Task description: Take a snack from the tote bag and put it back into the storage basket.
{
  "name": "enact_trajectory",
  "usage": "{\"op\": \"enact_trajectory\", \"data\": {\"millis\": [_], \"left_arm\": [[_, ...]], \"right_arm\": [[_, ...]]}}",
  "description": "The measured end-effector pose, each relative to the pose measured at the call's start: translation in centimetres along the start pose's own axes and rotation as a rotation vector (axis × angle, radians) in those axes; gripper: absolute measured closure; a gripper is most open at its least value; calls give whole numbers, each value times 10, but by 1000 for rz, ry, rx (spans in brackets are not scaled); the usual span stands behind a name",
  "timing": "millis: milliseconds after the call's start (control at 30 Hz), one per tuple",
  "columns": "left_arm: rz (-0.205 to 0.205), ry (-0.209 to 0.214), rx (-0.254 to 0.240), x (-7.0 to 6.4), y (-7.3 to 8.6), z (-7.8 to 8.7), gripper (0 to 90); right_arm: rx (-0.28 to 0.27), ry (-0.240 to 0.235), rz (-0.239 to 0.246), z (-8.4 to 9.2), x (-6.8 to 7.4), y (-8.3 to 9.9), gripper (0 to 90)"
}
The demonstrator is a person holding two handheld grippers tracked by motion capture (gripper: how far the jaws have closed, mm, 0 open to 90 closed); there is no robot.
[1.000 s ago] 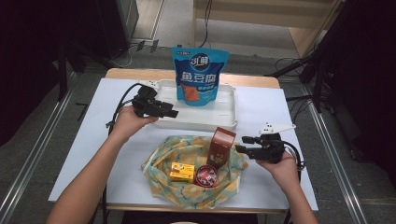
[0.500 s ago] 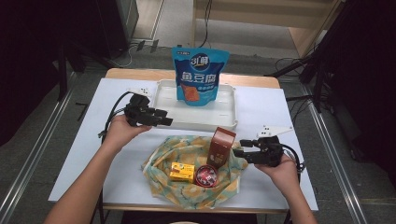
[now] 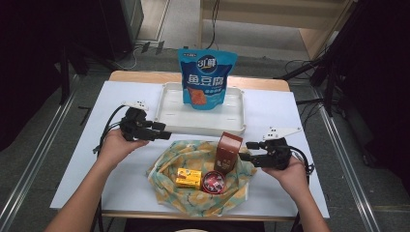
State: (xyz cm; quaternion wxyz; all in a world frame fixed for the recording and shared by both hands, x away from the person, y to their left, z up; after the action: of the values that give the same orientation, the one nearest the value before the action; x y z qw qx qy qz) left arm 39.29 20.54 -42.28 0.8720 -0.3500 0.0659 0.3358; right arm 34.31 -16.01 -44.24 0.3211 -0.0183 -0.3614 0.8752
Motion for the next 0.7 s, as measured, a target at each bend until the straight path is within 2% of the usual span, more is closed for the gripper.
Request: {"op": "enact_trajectory", "data": {"millis": [233, 333, 400, 533, 700], "left_arm": [[-4, 0, -14, -2, 4, 6, 433], [-7, -18, -8, -2, 5, 8, 432], [-5, -6, -20, -3, 4, 9, 431], [-16, 1, -15, -5, 4, 10, 429], [-28, -13, -23, -6, 4, 11, 428]], "right_arm": [[-10, 4, 12, 12, 4, -1, 459], [-3, 5, 20, 19, 7, -3, 458], [-4, 5, 28, 23, 10, -6, 457], [-5, -14, 30, 30, 16, -11, 450], [3, -39, 32, 34, 23, -14, 428]]}}
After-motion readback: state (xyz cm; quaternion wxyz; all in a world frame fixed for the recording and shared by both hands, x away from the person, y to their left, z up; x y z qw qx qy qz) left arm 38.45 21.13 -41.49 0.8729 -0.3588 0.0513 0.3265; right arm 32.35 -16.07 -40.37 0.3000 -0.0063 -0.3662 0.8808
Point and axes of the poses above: each handheld gripper's, and its own axes: z roughly backward along the jaws, y roughly out of its underside, x roughly to its left, the point moved 5 cm from there along -z, roughly forward along the jaws, and after that the axes turned 11 degrees about x, right-handed, at the moved point
